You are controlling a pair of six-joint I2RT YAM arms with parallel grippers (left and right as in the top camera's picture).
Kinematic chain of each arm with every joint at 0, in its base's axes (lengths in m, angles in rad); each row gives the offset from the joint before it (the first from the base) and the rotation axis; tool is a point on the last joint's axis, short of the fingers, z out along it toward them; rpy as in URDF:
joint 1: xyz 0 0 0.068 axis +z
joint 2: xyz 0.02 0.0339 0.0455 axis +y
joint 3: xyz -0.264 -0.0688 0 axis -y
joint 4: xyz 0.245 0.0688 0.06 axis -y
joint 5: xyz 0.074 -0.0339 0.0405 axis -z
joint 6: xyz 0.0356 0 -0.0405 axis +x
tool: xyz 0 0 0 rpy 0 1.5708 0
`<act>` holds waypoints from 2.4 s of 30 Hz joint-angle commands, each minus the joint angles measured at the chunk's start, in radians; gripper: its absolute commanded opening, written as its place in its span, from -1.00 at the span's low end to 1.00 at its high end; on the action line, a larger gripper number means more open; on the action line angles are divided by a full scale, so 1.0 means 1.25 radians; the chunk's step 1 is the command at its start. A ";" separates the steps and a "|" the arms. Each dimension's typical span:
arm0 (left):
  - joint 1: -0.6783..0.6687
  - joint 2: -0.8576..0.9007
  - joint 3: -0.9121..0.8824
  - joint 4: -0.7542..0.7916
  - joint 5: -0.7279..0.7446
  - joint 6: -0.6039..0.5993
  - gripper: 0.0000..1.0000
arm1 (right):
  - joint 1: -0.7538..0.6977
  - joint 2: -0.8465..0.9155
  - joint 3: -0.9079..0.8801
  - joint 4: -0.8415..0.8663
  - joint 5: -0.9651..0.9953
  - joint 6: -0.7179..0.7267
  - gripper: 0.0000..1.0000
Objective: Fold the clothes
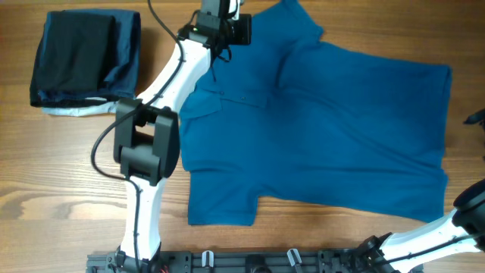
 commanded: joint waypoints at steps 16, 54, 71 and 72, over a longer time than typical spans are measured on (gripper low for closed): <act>0.031 0.214 0.015 0.127 -0.149 0.101 -0.92 | -0.002 0.003 0.015 0.178 -0.009 0.007 0.99; 0.167 -0.223 0.088 -0.181 -0.096 -0.224 0.10 | -0.002 0.003 0.015 0.178 -0.009 0.008 1.00; 0.291 -0.352 0.086 -0.631 -0.096 -0.229 1.00 | -0.002 0.003 0.015 0.169 -0.121 0.309 0.99; 0.291 -0.352 0.086 -0.634 -0.096 -0.229 0.99 | -0.002 0.003 0.014 0.167 -0.182 0.300 0.99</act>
